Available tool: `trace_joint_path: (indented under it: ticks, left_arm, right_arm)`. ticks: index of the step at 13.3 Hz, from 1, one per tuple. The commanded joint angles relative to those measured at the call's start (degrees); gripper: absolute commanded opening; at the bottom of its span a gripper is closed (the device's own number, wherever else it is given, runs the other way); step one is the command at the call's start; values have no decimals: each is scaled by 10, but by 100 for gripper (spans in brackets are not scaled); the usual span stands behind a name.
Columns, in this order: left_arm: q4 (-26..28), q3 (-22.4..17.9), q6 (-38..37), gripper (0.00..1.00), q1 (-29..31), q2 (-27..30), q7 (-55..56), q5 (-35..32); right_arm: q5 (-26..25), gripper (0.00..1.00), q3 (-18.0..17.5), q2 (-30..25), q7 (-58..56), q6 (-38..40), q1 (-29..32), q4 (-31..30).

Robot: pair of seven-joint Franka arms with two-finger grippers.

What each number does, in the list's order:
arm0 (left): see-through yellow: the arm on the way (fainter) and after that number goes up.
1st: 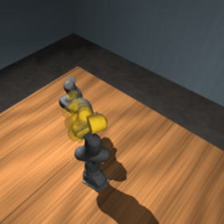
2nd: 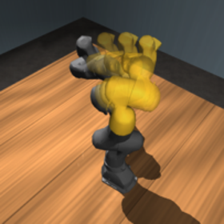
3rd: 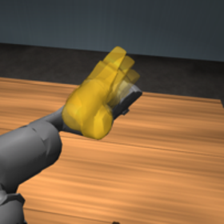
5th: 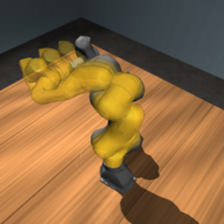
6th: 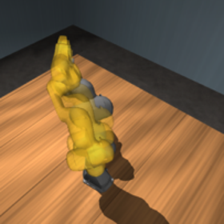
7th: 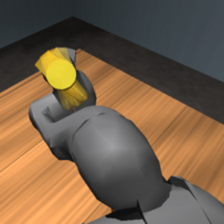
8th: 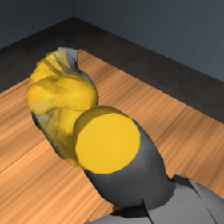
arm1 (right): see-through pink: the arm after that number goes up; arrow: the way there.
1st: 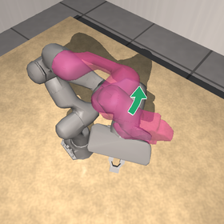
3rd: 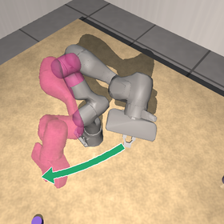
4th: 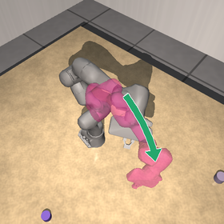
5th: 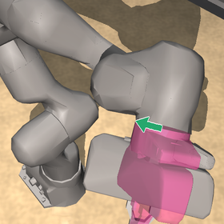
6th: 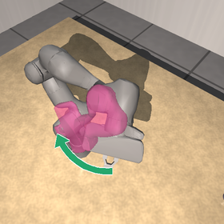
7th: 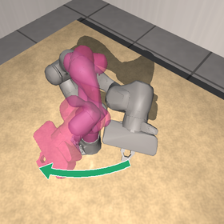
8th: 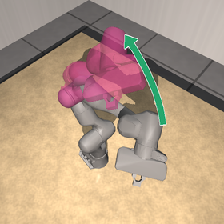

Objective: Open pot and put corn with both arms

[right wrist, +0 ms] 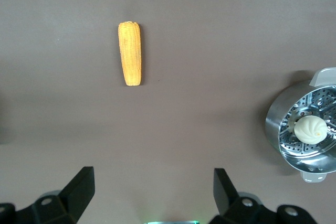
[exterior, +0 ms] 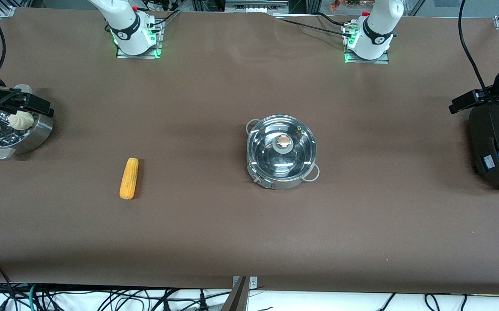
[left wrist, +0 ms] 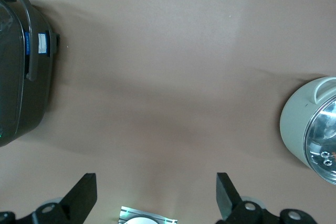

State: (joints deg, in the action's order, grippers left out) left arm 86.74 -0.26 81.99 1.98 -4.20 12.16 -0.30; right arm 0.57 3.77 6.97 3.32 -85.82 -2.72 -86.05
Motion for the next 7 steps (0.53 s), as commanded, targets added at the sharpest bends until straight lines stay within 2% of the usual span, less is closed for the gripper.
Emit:
trace_joint_path:
  ticks: [1, 7]
  left_arm:
    - [0, -1, 9, 100, 3, 7, 1, 14]
    - [0, -1, 11, 100, 3, 6, 1, 14]
  right_arm:
    - [-7, 100, -4, 4, -4, 3, 5, 12]
    - [-7, 100, -3, 4, -4, 2, 6, 12]
